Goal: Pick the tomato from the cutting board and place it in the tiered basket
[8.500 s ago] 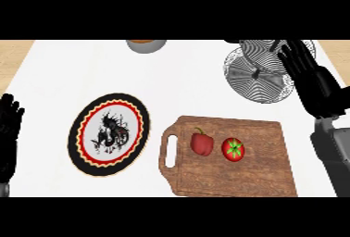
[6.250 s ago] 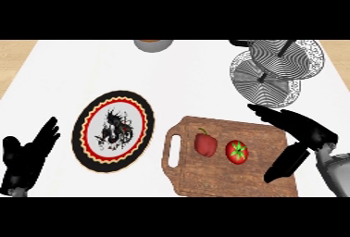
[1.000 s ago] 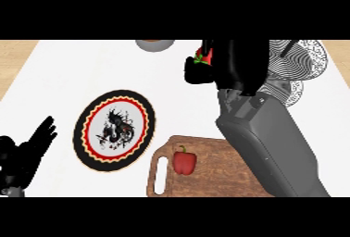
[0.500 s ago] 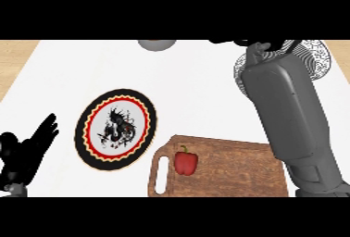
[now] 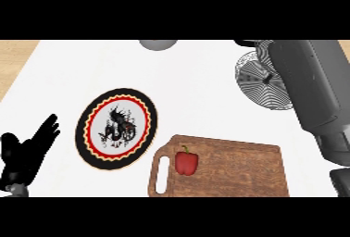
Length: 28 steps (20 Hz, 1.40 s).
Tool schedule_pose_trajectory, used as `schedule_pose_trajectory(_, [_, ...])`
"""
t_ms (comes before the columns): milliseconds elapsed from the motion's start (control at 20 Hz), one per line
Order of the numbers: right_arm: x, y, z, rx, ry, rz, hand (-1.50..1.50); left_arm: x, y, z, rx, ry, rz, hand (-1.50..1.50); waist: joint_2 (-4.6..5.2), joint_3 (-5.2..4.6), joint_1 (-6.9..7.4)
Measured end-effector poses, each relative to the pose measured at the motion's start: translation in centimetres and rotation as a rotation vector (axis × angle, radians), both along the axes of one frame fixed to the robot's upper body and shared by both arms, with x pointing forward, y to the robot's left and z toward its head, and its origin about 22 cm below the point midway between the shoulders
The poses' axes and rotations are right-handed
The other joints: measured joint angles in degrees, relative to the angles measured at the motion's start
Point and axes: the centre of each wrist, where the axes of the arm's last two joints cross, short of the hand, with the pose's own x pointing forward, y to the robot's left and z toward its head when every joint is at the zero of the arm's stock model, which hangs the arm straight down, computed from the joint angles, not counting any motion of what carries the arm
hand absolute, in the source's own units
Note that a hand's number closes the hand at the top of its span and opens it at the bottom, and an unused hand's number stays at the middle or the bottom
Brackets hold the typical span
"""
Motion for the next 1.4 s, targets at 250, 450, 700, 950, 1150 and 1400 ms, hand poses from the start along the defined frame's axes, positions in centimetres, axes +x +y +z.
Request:
schedule_pose_trajectory(250, [1.0,-2.3,1.4,-0.277,0.029,-0.04,1.5,0.2,-0.1,-0.1,0.004,-0.003,0.0,0.0,0.09,0.07,0.23])
schedule_pose_trajectory(450, [1.8,-3.8,2.6,-0.385,0.043,-0.031,1.5,0.8,-0.5,0.2,0.004,-0.005,-0.003,0.0,0.06,0.12,0.24])
schedule_pose_trajectory(700, [2.4,-4.9,3.7,-0.479,0.077,-0.01,1.5,0.7,-0.4,0.1,0.001,-0.006,-0.004,0.0,0.05,0.14,0.25])
schedule_pose_trajectory(950, [3.0,-5.2,3.8,-0.523,0.156,-0.011,1.5,0.1,-0.3,0.1,0.0,-0.005,-0.01,0.0,0.0,0.13,0.39])
schedule_pose_trajectory(1150, [3.4,-6.2,2.4,-0.47,0.316,-0.058,-1.5,0.3,-0.5,0.0,0.004,-0.004,-0.008,0.0,0.16,0.12,0.36])
schedule_pose_trajectory(1400, [3.5,-7.6,0.9,-0.403,0.508,-0.167,-1.5,0.5,-0.3,0.3,0.004,-0.006,-0.008,0.0,0.16,0.14,0.45])
